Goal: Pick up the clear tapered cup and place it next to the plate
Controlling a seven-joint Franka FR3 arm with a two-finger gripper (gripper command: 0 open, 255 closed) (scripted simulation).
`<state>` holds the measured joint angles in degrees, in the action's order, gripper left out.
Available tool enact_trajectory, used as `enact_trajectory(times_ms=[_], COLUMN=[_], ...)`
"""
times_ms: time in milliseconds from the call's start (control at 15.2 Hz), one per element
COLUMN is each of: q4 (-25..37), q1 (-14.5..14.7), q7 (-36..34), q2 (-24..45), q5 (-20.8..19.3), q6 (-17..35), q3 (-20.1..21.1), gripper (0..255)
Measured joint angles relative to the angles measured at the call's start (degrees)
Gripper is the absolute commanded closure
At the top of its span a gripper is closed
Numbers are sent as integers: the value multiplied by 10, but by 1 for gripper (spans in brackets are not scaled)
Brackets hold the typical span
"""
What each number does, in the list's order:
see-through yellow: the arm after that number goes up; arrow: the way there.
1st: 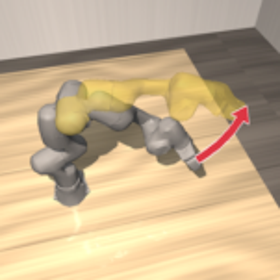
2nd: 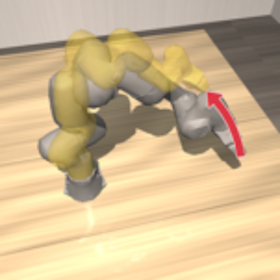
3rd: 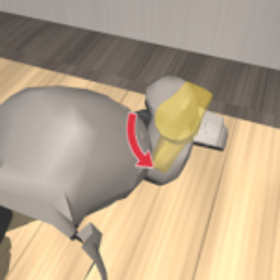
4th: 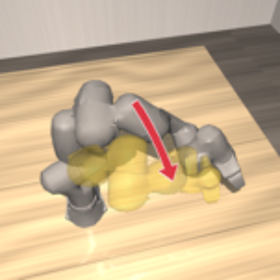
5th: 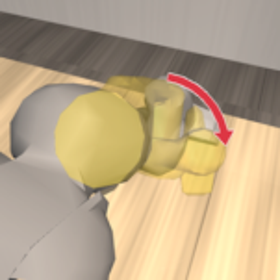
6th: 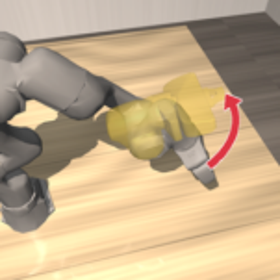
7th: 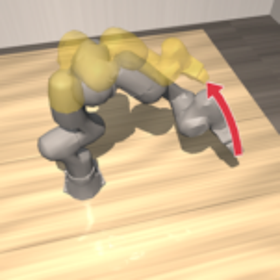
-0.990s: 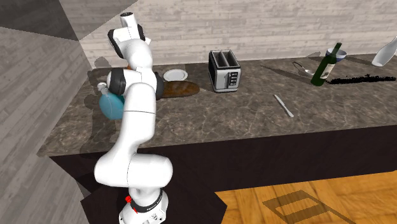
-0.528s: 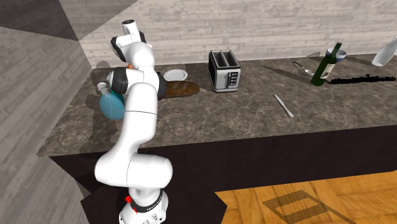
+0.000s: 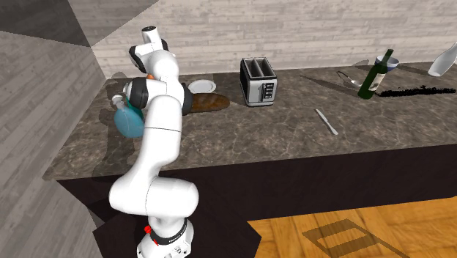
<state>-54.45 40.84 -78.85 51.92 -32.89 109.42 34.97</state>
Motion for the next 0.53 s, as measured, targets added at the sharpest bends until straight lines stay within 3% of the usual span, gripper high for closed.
enact_trajectory(times_ms=[66,132,528], q4=[0,0,0], q1=[0,0,0], q7=[0,0,0], q2=[0,0,0], q5=[0,0,0], q6=[0,0,0], q3=[0,0,0], gripper=[255,0,0])
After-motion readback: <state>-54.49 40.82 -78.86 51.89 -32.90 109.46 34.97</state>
